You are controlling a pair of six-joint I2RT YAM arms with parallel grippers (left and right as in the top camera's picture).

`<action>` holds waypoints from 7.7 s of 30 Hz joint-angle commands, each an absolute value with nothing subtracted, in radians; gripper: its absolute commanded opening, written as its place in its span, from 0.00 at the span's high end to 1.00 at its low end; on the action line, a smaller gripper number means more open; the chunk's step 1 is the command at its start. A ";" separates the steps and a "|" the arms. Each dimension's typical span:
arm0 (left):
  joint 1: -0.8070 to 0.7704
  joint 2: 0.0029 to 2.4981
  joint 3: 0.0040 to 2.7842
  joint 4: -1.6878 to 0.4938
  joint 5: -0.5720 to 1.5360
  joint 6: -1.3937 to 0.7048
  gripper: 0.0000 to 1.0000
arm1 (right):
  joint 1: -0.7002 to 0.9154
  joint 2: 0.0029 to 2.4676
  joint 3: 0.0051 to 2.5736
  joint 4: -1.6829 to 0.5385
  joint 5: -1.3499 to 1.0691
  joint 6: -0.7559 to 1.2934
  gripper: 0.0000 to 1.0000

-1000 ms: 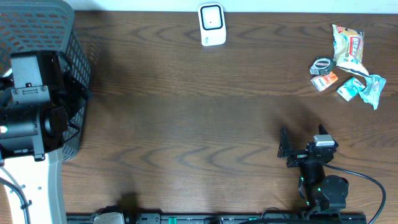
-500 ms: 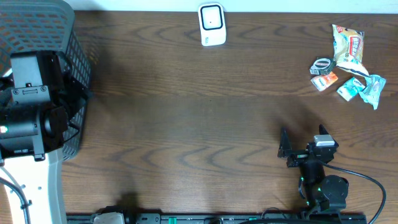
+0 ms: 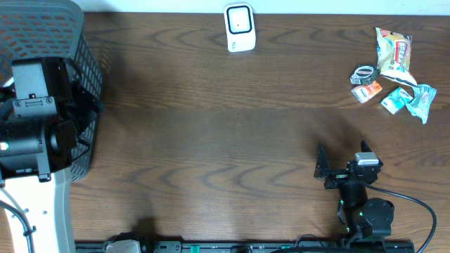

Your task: Scan the item barcode

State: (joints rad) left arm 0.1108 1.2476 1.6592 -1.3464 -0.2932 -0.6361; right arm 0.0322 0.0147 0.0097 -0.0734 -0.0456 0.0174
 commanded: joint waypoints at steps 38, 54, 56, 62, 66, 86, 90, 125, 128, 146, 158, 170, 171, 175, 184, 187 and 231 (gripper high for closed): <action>-0.109 0.894 1.094 -0.836 0.072 -0.124 0.02 | 0.030 0.014 0.006 -0.074 -0.036 0.029 0.01; -0.157 0.242 0.611 -0.703 0.072 -0.007 0.02 | 0.030 0.014 0.006 -0.074 -0.036 0.029 0.01; -0.157 0.202 0.537 -0.642 0.072 -0.008 0.02 | 0.030 0.014 0.006 -0.074 -0.036 0.029 0.01; -0.157 0.118 0.356 -0.412 0.072 -0.008 0.02 | 0.030 0.014 0.006 -0.074 -0.036 0.029 0.01; -0.157 0.074 0.236 -0.205 0.072 -0.008 0.02 | 0.030 0.014 0.006 -0.074 -0.036 0.029 0.01; -0.100 0.001 0.004 0.127 0.143 -0.013 0.03 | 0.030 0.014 0.006 -0.074 -0.036 0.029 0.01; -0.100 0.001 0.004 0.073 0.142 -0.023 0.02 | 0.030 0.014 0.006 -0.074 -0.036 0.029 0.01; -0.101 0.004 0.004 -0.063 0.142 -0.023 0.02 | 0.030 0.014 0.006 -0.074 -0.036 0.029 0.01; -0.101 0.004 0.004 -0.062 0.142 -0.023 0.02 | 0.030 0.014 0.006 -0.074 -0.036 0.029 0.01; -0.101 0.004 0.004 -0.060 0.142 -0.023 0.02 | 0.030 0.014 0.006 -0.074 -0.036 0.029 0.01; -0.101 0.004 0.004 -0.060 0.142 -0.023 0.02 | 0.009 0.009 0.006 -0.079 -0.016 0.028 0.01; -0.101 0.004 0.004 -0.060 0.142 -0.023 0.03 | 0.002 0.009 0.006 -0.075 -0.021 0.028 0.01; -0.101 0.004 0.004 -0.060 0.142 -0.023 0.02 | 0.002 0.009 0.006 -0.075 -0.021 0.029 0.01; -0.101 0.004 0.004 -0.060 0.142 -0.023 0.02 | 0.002 0.009 0.006 -0.075 -0.021 0.028 0.01; -0.101 0.004 0.004 -0.060 0.142 -0.023 0.02 | 0.002 0.009 0.006 -0.075 -0.021 0.028 0.01; -0.101 0.004 0.004 -0.060 0.142 -0.023 0.02 | 0.002 0.009 0.006 -0.075 -0.021 0.028 0.01; -0.101 0.004 0.004 -0.060 0.142 -0.023 0.03 | 0.002 0.009 0.006 -0.075 -0.021 0.028 0.01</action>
State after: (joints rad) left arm -0.1055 0.0101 0.0120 -0.0147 0.1246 -0.0437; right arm 0.0090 0.0174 0.0093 -0.0738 -0.0261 0.0177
